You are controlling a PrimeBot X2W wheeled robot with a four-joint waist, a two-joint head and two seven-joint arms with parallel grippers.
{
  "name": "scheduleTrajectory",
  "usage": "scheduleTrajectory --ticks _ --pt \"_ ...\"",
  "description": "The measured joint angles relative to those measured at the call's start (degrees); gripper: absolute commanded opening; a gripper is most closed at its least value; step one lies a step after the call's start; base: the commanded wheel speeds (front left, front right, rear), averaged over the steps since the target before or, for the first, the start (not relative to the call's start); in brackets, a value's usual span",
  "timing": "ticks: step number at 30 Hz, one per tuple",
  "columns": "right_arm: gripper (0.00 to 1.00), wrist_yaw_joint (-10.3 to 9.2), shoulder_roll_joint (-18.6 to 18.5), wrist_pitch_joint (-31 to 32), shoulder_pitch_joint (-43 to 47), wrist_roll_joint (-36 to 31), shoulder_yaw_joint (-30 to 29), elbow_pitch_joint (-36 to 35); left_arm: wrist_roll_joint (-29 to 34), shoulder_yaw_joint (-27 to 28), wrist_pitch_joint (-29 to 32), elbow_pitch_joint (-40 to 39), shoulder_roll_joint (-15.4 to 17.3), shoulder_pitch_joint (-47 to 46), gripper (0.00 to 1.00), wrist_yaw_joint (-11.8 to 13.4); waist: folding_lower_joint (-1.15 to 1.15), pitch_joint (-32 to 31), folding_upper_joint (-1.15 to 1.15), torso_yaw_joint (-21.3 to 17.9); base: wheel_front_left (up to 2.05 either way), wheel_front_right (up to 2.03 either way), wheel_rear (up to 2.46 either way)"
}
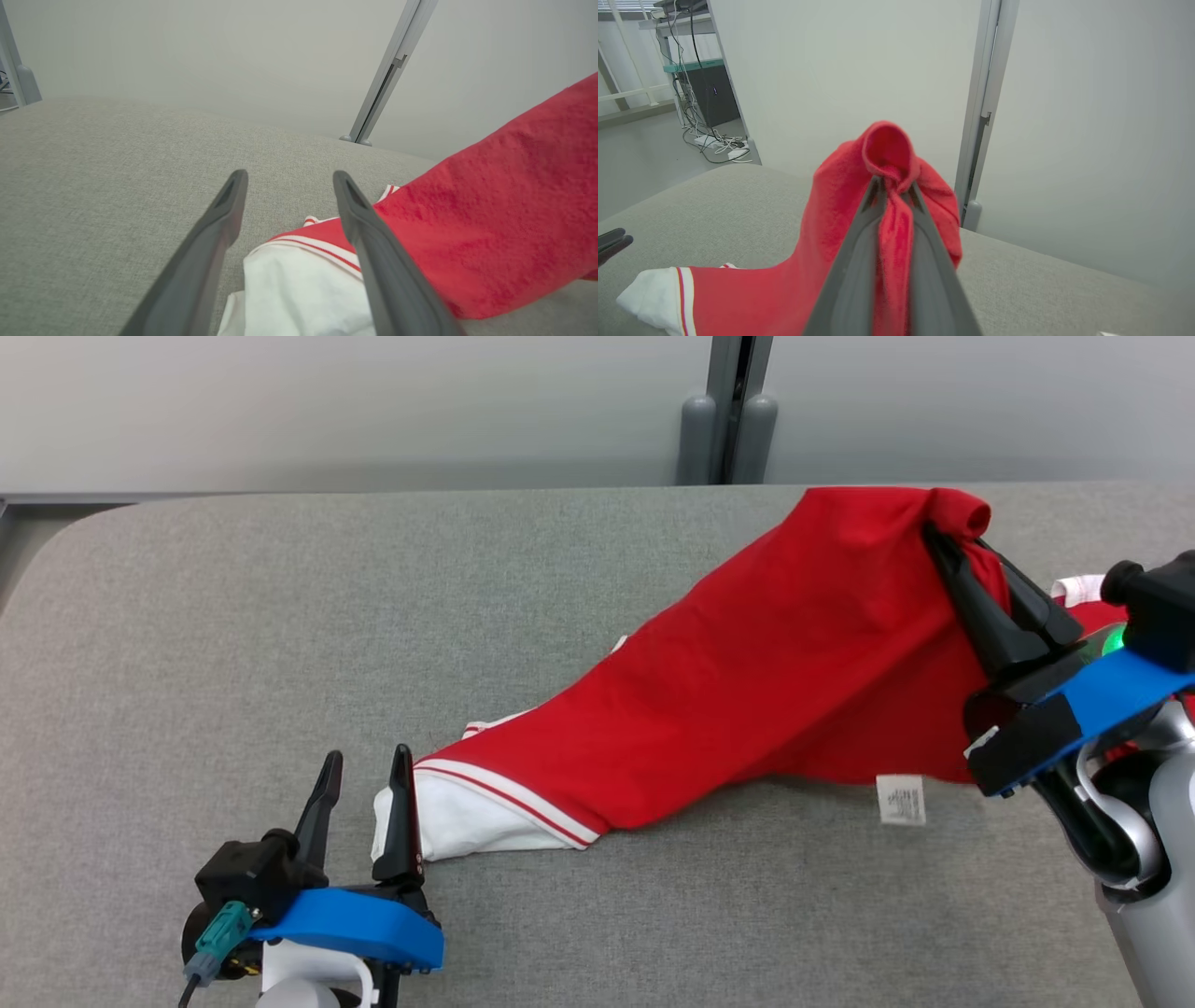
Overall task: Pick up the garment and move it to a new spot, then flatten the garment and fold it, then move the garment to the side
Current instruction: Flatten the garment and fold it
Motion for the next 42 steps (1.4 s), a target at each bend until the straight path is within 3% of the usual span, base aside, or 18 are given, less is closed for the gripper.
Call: scheduleTrajectory --ticks 4,12,13,14,15,21,28,35,42 --pt "0.00 0.00 0.8 2.7 -1.8 -0.5 -1.3 6.1 0.0 -0.7 -0.1 -0.3 -0.2 -1.1 1.00 -0.3 0.00 1.5 0.00 0.9 0.00 0.00 0.00" --pt "0.00 0.00 -0.2 2.7 -10.9 -4.1 -5.9 28.8 0.9 -2.6 -0.5 1.0 -1.1 -4.6 1.00 -1.4 0.00 5.5 0.00 4.8 0.00 0.00 0.00" --pt "0.10 0.00 -0.2 1.9 -12.2 -4.9 -7.1 31.8 0.9 -3.0 -0.6 1.3 -1.3 -5.0 1.00 -1.5 0.00 6.0 0.00 5.4 0.00 0.00 0.00" --pt "0.35 0.00 -0.2 0.8 -13.4 -6.1 -7.9 34.3 1.0 -3.3 -0.8 1.5 -1.5 -5.3 1.00 -1.5 0.00 6.5 0.00 6.0 0.00 0.00 0.00" --pt "1.00 0.00 -0.2 -0.2 -14.4 -7.6 -8.7 36.9 1.0 -3.5 -0.8 1.9 -1.8 -5.6 1.00 -1.6 0.00 7.0 0.00 6.5 0.00 0.00 0.00" --pt "1.00 0.01 2.0 -8.7 -17.7 -10.9 -8.9 43.8 1.4 -4.5 -1.6 3.6 -2.5 -6.2 1.00 -1.9 0.01 8.4 0.00 7.8 0.00 0.00 0.00" --pt "1.00 0.00 3.9 -18.2 -16.4 -11.0 -5.8 39.3 1.4 -4.1 -2.4 4.5 -2.5 -6.2 1.00 -1.9 0.01 6.5 0.00 4.3 0.00 0.00 0.00" --pt "1.00 0.00 8.9 -22.0 -1.8 -14.7 -9.4 28.8 0.9 -3.4 -2.9 5.5 -2.3 -5.6 1.00 -2.0 0.00 3.1 0.00 0.2 0.00 0.00 0.00" --pt "1.00 0.00 16.9 -22.7 12.2 -20.1 -16.2 25.6 0.9 -2.9 -3.3 7.0 -2.1 -3.2 1.00 -2.3 -0.01 0.8 0.00 -2.0 0.00 0.00 0.00"
